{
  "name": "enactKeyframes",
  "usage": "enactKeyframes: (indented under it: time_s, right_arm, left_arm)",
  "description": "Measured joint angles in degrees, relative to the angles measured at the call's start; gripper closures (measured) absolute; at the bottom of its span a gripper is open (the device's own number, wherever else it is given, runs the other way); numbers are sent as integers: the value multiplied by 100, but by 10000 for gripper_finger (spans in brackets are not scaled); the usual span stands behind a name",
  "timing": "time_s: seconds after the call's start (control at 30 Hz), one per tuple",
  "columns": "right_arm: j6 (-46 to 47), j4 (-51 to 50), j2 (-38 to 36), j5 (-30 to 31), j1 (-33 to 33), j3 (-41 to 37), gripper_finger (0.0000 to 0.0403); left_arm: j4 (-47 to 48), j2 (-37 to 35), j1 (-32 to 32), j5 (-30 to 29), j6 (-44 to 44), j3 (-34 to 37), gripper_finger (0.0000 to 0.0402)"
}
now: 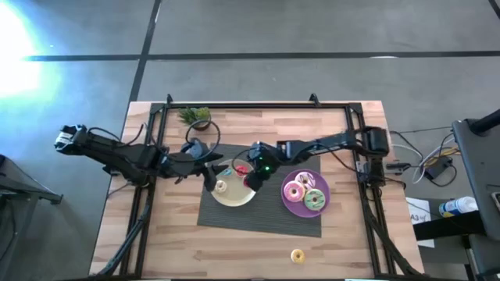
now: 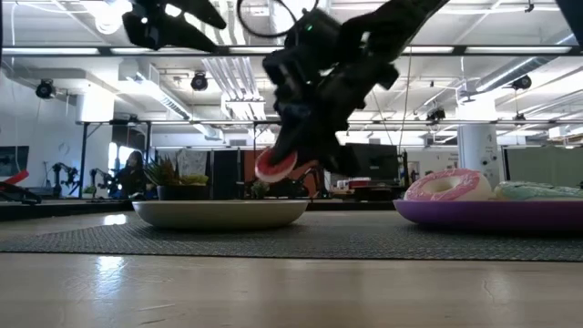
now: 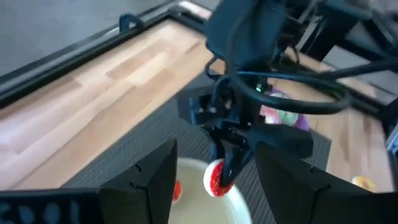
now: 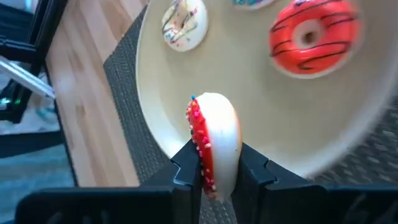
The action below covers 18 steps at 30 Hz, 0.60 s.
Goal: Pick & Place donuts
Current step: Put the small red donut on the beige plate
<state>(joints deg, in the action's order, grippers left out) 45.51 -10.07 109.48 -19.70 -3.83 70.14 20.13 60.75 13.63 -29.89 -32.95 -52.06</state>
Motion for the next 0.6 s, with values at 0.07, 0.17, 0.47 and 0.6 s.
enactKeyframes:
  time_s: [0.07, 0.17, 0.47, 0.6]
  right_arm:
    - [72, 5, 237, -251, -27, 175, 351]
    - [67, -78, 535, -359, -16, 467, 351]
    - [-422, -1285, 971, 170, 41, 1241, 308]
    - [-464, -1511, 1172, 189, 66, 1477, 270]
  left_arm:
    - [54, -2, 48, -24, -105, 57, 212]
    - [105, 2, 116, -34, -295, 220, 212]
    - [134, 7, 236, -26, -564, 442, 212]
    - [142, -5, 236, -26, -528, 453, 212]
